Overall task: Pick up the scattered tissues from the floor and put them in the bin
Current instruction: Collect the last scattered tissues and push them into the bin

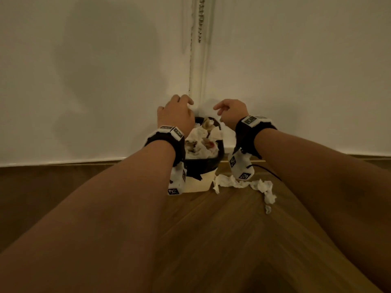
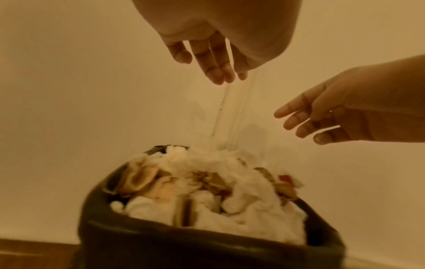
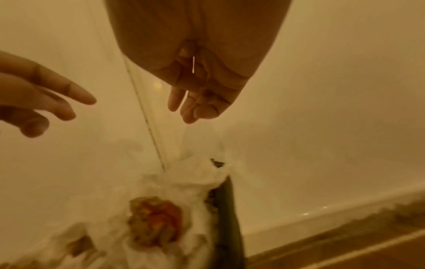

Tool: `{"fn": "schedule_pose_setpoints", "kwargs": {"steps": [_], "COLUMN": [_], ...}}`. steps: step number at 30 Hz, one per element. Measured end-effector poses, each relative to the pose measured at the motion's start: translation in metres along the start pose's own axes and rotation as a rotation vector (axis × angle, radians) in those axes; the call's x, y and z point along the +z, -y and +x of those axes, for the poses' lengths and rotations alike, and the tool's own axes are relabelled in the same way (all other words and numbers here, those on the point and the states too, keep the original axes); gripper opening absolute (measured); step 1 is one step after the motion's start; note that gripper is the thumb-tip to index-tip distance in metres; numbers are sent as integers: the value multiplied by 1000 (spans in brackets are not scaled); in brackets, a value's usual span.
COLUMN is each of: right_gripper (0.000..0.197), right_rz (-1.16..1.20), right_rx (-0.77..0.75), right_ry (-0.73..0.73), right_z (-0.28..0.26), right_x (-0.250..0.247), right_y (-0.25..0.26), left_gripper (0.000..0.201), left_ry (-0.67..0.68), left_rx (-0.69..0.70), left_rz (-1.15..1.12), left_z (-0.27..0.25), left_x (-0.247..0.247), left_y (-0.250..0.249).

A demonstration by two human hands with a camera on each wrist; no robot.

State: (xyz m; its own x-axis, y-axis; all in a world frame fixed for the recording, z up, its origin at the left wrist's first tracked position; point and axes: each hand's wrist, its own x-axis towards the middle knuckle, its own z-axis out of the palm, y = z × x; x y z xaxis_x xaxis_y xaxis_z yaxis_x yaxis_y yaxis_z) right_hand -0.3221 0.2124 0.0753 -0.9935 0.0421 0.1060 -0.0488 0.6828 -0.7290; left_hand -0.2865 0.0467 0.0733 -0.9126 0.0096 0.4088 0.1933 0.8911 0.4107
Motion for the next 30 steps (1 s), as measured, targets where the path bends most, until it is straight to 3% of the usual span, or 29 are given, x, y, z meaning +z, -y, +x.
{"fn": "schedule_pose_setpoints", "kwargs": {"steps": [6, 11, 14, 20, 25, 27, 30], "right_gripper": [38, 37, 32, 32, 51, 54, 75], "right_rz": [-39, -155, -274, -480, -567, -582, -569], "right_rx": [118, 244, 308, 413, 472, 466, 417], "right_ry": [-77, -56, 17, 293, 514, 517, 495], "right_z": [-39, -64, -75, -93, -105, -103, -107], "right_x": [-55, -81, -85, -63, -33, -23, -11], "right_y": [-64, -128, -165, -231, -271, -282, -292], "left_gripper": [22, 27, 27, 30, 35, 32, 34], "left_ry": [107, 381, 576, 793, 811, 786, 775], "left_rx": [249, 359, 339, 226, 284, 338, 371], "left_rz": [-151, -72, -45, 95, 252, 264, 186], "left_z": [-34, -76, -96, -117, -127, -123, -112], "left_x": [27, 80, 115, 180, 228, 248, 268], "left_y": [-66, -100, -103, -95, -98, -104, -109]}}
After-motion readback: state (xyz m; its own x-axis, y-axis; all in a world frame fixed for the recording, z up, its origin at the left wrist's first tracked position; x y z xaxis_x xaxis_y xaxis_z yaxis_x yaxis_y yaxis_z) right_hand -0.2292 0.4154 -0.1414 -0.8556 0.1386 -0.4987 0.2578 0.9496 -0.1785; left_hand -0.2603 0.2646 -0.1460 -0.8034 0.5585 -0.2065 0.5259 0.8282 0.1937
